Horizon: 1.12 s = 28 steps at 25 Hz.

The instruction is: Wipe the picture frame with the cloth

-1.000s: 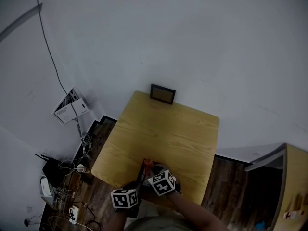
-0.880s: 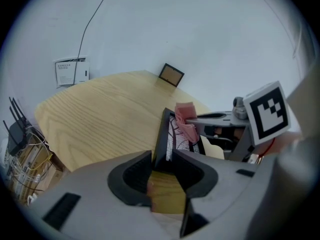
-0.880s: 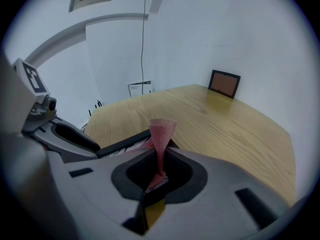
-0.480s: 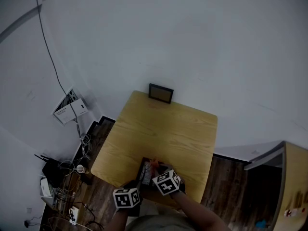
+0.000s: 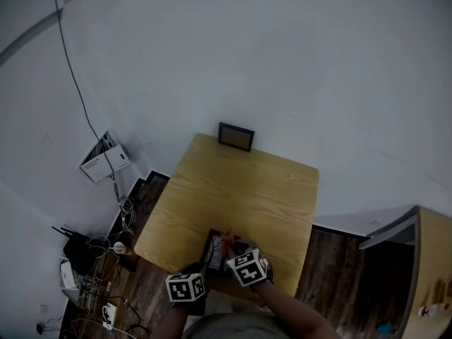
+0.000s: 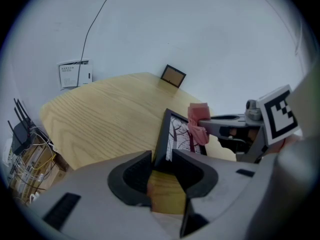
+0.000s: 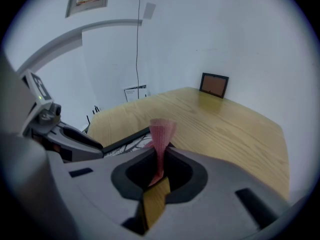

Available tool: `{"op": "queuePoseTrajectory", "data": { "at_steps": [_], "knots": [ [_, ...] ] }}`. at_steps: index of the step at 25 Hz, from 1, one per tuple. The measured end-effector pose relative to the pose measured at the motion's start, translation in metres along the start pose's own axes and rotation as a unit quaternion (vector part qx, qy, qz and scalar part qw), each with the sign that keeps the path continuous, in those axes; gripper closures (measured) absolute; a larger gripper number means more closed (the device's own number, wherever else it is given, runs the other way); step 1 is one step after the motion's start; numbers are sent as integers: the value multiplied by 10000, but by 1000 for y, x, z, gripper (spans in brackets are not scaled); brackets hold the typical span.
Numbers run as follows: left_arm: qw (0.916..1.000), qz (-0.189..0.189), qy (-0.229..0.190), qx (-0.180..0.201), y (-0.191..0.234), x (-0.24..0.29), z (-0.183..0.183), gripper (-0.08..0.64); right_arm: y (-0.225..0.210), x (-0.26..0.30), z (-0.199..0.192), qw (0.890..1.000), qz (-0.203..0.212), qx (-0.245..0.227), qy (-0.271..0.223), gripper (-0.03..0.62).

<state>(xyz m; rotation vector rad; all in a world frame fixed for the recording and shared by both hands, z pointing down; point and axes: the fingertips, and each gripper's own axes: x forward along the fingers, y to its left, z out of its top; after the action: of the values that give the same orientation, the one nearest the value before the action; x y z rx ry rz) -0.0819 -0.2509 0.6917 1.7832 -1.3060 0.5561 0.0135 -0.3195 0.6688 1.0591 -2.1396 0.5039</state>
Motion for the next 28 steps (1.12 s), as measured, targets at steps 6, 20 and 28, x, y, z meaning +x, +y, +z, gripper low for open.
{"op": "queuePoseTrajectory", "data": {
  "at_steps": [6, 20, 28],
  "knots": [
    [10000, -12, -26, -40, -1, 1, 0, 442, 13, -20, 14, 9970, 405, 509, -424, 572],
    [10000, 8, -25, 4, -1, 0, 1, 442, 69, 4, 9, 9953, 942, 85, -189, 572],
    [10000, 8, -39, 11, -1, 0, 1, 442, 82, 10, -6, 9942, 1033, -191, 226, 572]
  ]
}}
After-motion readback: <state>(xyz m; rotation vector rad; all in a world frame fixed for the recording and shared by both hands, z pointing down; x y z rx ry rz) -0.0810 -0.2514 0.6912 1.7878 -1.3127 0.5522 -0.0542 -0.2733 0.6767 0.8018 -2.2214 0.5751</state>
